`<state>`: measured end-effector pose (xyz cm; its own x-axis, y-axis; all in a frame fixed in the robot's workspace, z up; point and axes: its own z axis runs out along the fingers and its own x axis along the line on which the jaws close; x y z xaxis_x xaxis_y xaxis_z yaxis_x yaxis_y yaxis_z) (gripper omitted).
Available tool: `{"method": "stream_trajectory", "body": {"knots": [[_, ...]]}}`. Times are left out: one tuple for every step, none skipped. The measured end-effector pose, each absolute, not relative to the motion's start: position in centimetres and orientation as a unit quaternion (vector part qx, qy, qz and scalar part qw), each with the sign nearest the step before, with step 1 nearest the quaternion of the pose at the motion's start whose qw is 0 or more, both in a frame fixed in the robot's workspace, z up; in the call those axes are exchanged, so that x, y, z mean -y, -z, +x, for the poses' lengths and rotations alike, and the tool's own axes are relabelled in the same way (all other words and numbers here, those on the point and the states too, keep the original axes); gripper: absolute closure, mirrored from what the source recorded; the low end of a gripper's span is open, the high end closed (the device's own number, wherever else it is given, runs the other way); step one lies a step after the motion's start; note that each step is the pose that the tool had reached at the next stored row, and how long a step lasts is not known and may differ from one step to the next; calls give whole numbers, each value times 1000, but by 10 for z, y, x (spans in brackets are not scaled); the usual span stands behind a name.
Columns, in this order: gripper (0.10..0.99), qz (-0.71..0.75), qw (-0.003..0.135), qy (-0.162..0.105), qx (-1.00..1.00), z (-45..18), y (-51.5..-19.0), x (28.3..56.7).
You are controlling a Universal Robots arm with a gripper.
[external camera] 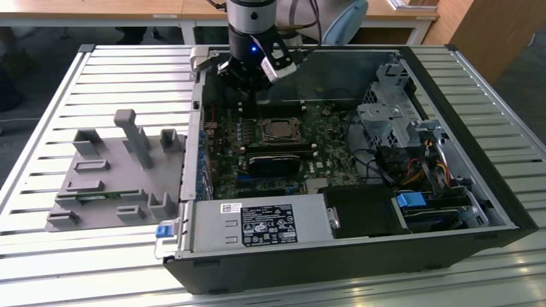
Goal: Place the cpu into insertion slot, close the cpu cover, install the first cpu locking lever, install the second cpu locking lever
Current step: 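Install the first cpu locking lever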
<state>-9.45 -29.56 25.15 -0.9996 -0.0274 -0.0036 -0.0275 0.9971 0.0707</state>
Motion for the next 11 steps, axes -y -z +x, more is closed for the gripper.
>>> {"method": "stream_trajectory", "body": {"knots": [[980,-14,1,-35,-999,-92,-251,296],[980,-14,1,-35,-999,-89,-251,295],[980,-14,1,-35,-999,-86,-251,295],[980,-14,1,-35,-999,-83,-251,295],[980,-14,1,-35,-999,-80,-251,295],[980,-14,1,-35,-999,-77,-251,295],[980,-14,1,-35,-999,-73,-251,295],[980,-14,1,-35,-999,-69,-251,295],[980,-14,1,-35,-999,-65,-251,294],[980,-14,1,-35,-999,-60,-250,294],[980,-14,1,-35,-999,-56,-250,294]]}}
